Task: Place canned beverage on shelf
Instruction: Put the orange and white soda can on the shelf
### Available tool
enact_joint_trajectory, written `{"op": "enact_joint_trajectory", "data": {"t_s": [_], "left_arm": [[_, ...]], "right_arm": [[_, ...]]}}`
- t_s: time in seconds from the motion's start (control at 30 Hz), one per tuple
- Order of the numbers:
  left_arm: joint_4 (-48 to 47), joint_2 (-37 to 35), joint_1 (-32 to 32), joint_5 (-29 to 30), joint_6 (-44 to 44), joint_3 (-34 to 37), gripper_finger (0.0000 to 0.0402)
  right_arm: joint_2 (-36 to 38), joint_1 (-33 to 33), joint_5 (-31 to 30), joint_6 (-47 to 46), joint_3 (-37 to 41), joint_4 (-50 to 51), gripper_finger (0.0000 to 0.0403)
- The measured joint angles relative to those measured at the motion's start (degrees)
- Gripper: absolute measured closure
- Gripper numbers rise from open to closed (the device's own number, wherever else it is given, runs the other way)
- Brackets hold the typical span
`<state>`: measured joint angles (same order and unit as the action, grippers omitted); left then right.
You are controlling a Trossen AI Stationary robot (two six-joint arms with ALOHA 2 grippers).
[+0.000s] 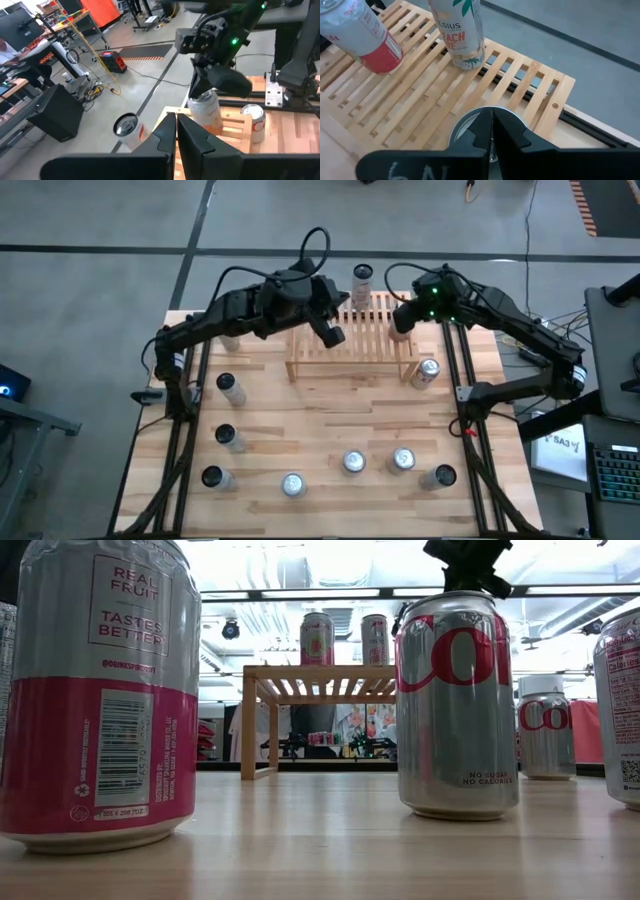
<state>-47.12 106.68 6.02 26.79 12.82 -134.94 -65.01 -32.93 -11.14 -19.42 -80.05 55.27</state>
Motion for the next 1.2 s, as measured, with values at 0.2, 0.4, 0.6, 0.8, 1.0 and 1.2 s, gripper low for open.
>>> {"op": "enact_joint_trajectory", "data": {"t_s": [0.2, 0.4, 0.6, 0.8, 1.0, 1.2], "left_arm": [[-2.8, -1.5, 0.0, 2.6, 0.0, 0.0, 0.0402], [-4.8, -3.9, 0.1, 2.6, 0.0, 0.0, 0.0402], [-8.0, -7.4, 0.1, 2.6, -0.4, 0.0, 0.0402], [-10.1, -10.1, 0.1, 0.8, -0.4, 0.1, 0.0402], [-11.3, -12.4, 0.1, 0.7, -0.4, 0.1, 0.0402], [-11.4, -12.8, 0.1, 0.7, -0.2, 0.1, 0.0402]], "right_arm": [[0.1, 0.0, 0.0, 4.9, 0.1, -0.4, 0.0394], [0.2, 0.0, 0.2, 5.3, -0.9, -3.9, 0.0394], [0.5, 0.0, 5.8, 3.3, -6.8, -4.3, 0.0394], [0.4, 0.0, 25.7, -2.1, -9.5, -1.9, 0.0394], [0.3, 0.0, 27.0, -7.0, -9.2, 11.1, 0.0394], [0.3, 0.0, 17.6, -8.2, -9.2, 20.8, 0.0394]]}}
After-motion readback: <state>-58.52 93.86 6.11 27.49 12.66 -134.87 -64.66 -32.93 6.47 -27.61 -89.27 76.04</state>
